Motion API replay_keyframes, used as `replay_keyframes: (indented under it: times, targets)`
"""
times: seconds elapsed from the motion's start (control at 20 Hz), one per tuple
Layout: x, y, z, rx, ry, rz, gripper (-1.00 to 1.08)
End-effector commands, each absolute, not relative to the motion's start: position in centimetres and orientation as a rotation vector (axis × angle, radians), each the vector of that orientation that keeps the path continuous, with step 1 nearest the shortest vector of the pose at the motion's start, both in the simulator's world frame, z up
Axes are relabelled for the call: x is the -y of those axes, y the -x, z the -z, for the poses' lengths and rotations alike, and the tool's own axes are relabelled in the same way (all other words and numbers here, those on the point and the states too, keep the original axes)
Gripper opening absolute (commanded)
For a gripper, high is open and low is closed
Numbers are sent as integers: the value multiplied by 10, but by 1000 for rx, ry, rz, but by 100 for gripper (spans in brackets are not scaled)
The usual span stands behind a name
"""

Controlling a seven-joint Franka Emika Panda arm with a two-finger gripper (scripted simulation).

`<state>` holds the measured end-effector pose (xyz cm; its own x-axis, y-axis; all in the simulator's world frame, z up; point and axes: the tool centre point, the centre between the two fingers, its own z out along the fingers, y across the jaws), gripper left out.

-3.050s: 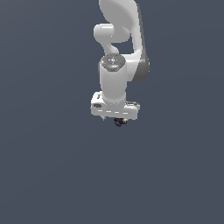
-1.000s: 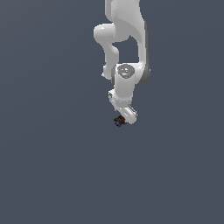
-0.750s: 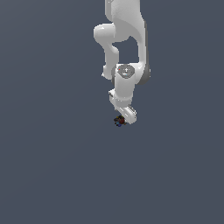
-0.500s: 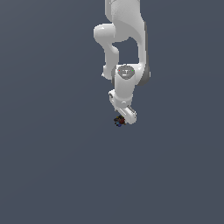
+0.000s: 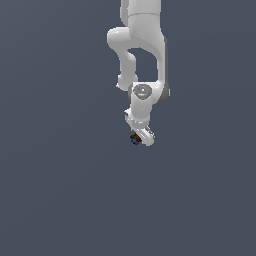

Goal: Pick up the object and move it to a goal position.

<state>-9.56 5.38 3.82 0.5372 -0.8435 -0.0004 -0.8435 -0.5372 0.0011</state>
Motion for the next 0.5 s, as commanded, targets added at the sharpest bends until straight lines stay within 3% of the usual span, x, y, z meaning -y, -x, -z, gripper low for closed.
replay_keyframes:
  times: [0.0, 0.15, 0.2, 0.45]
  targets:
    - [-54, 95, -32, 1512, -2754, 0, 100]
    - [-54, 95, -30, 1512, -2754, 0, 100]
    - [-54, 95, -30, 1512, -2754, 0, -100]
    - [-54, 95, -30, 1512, -2754, 0, -100]
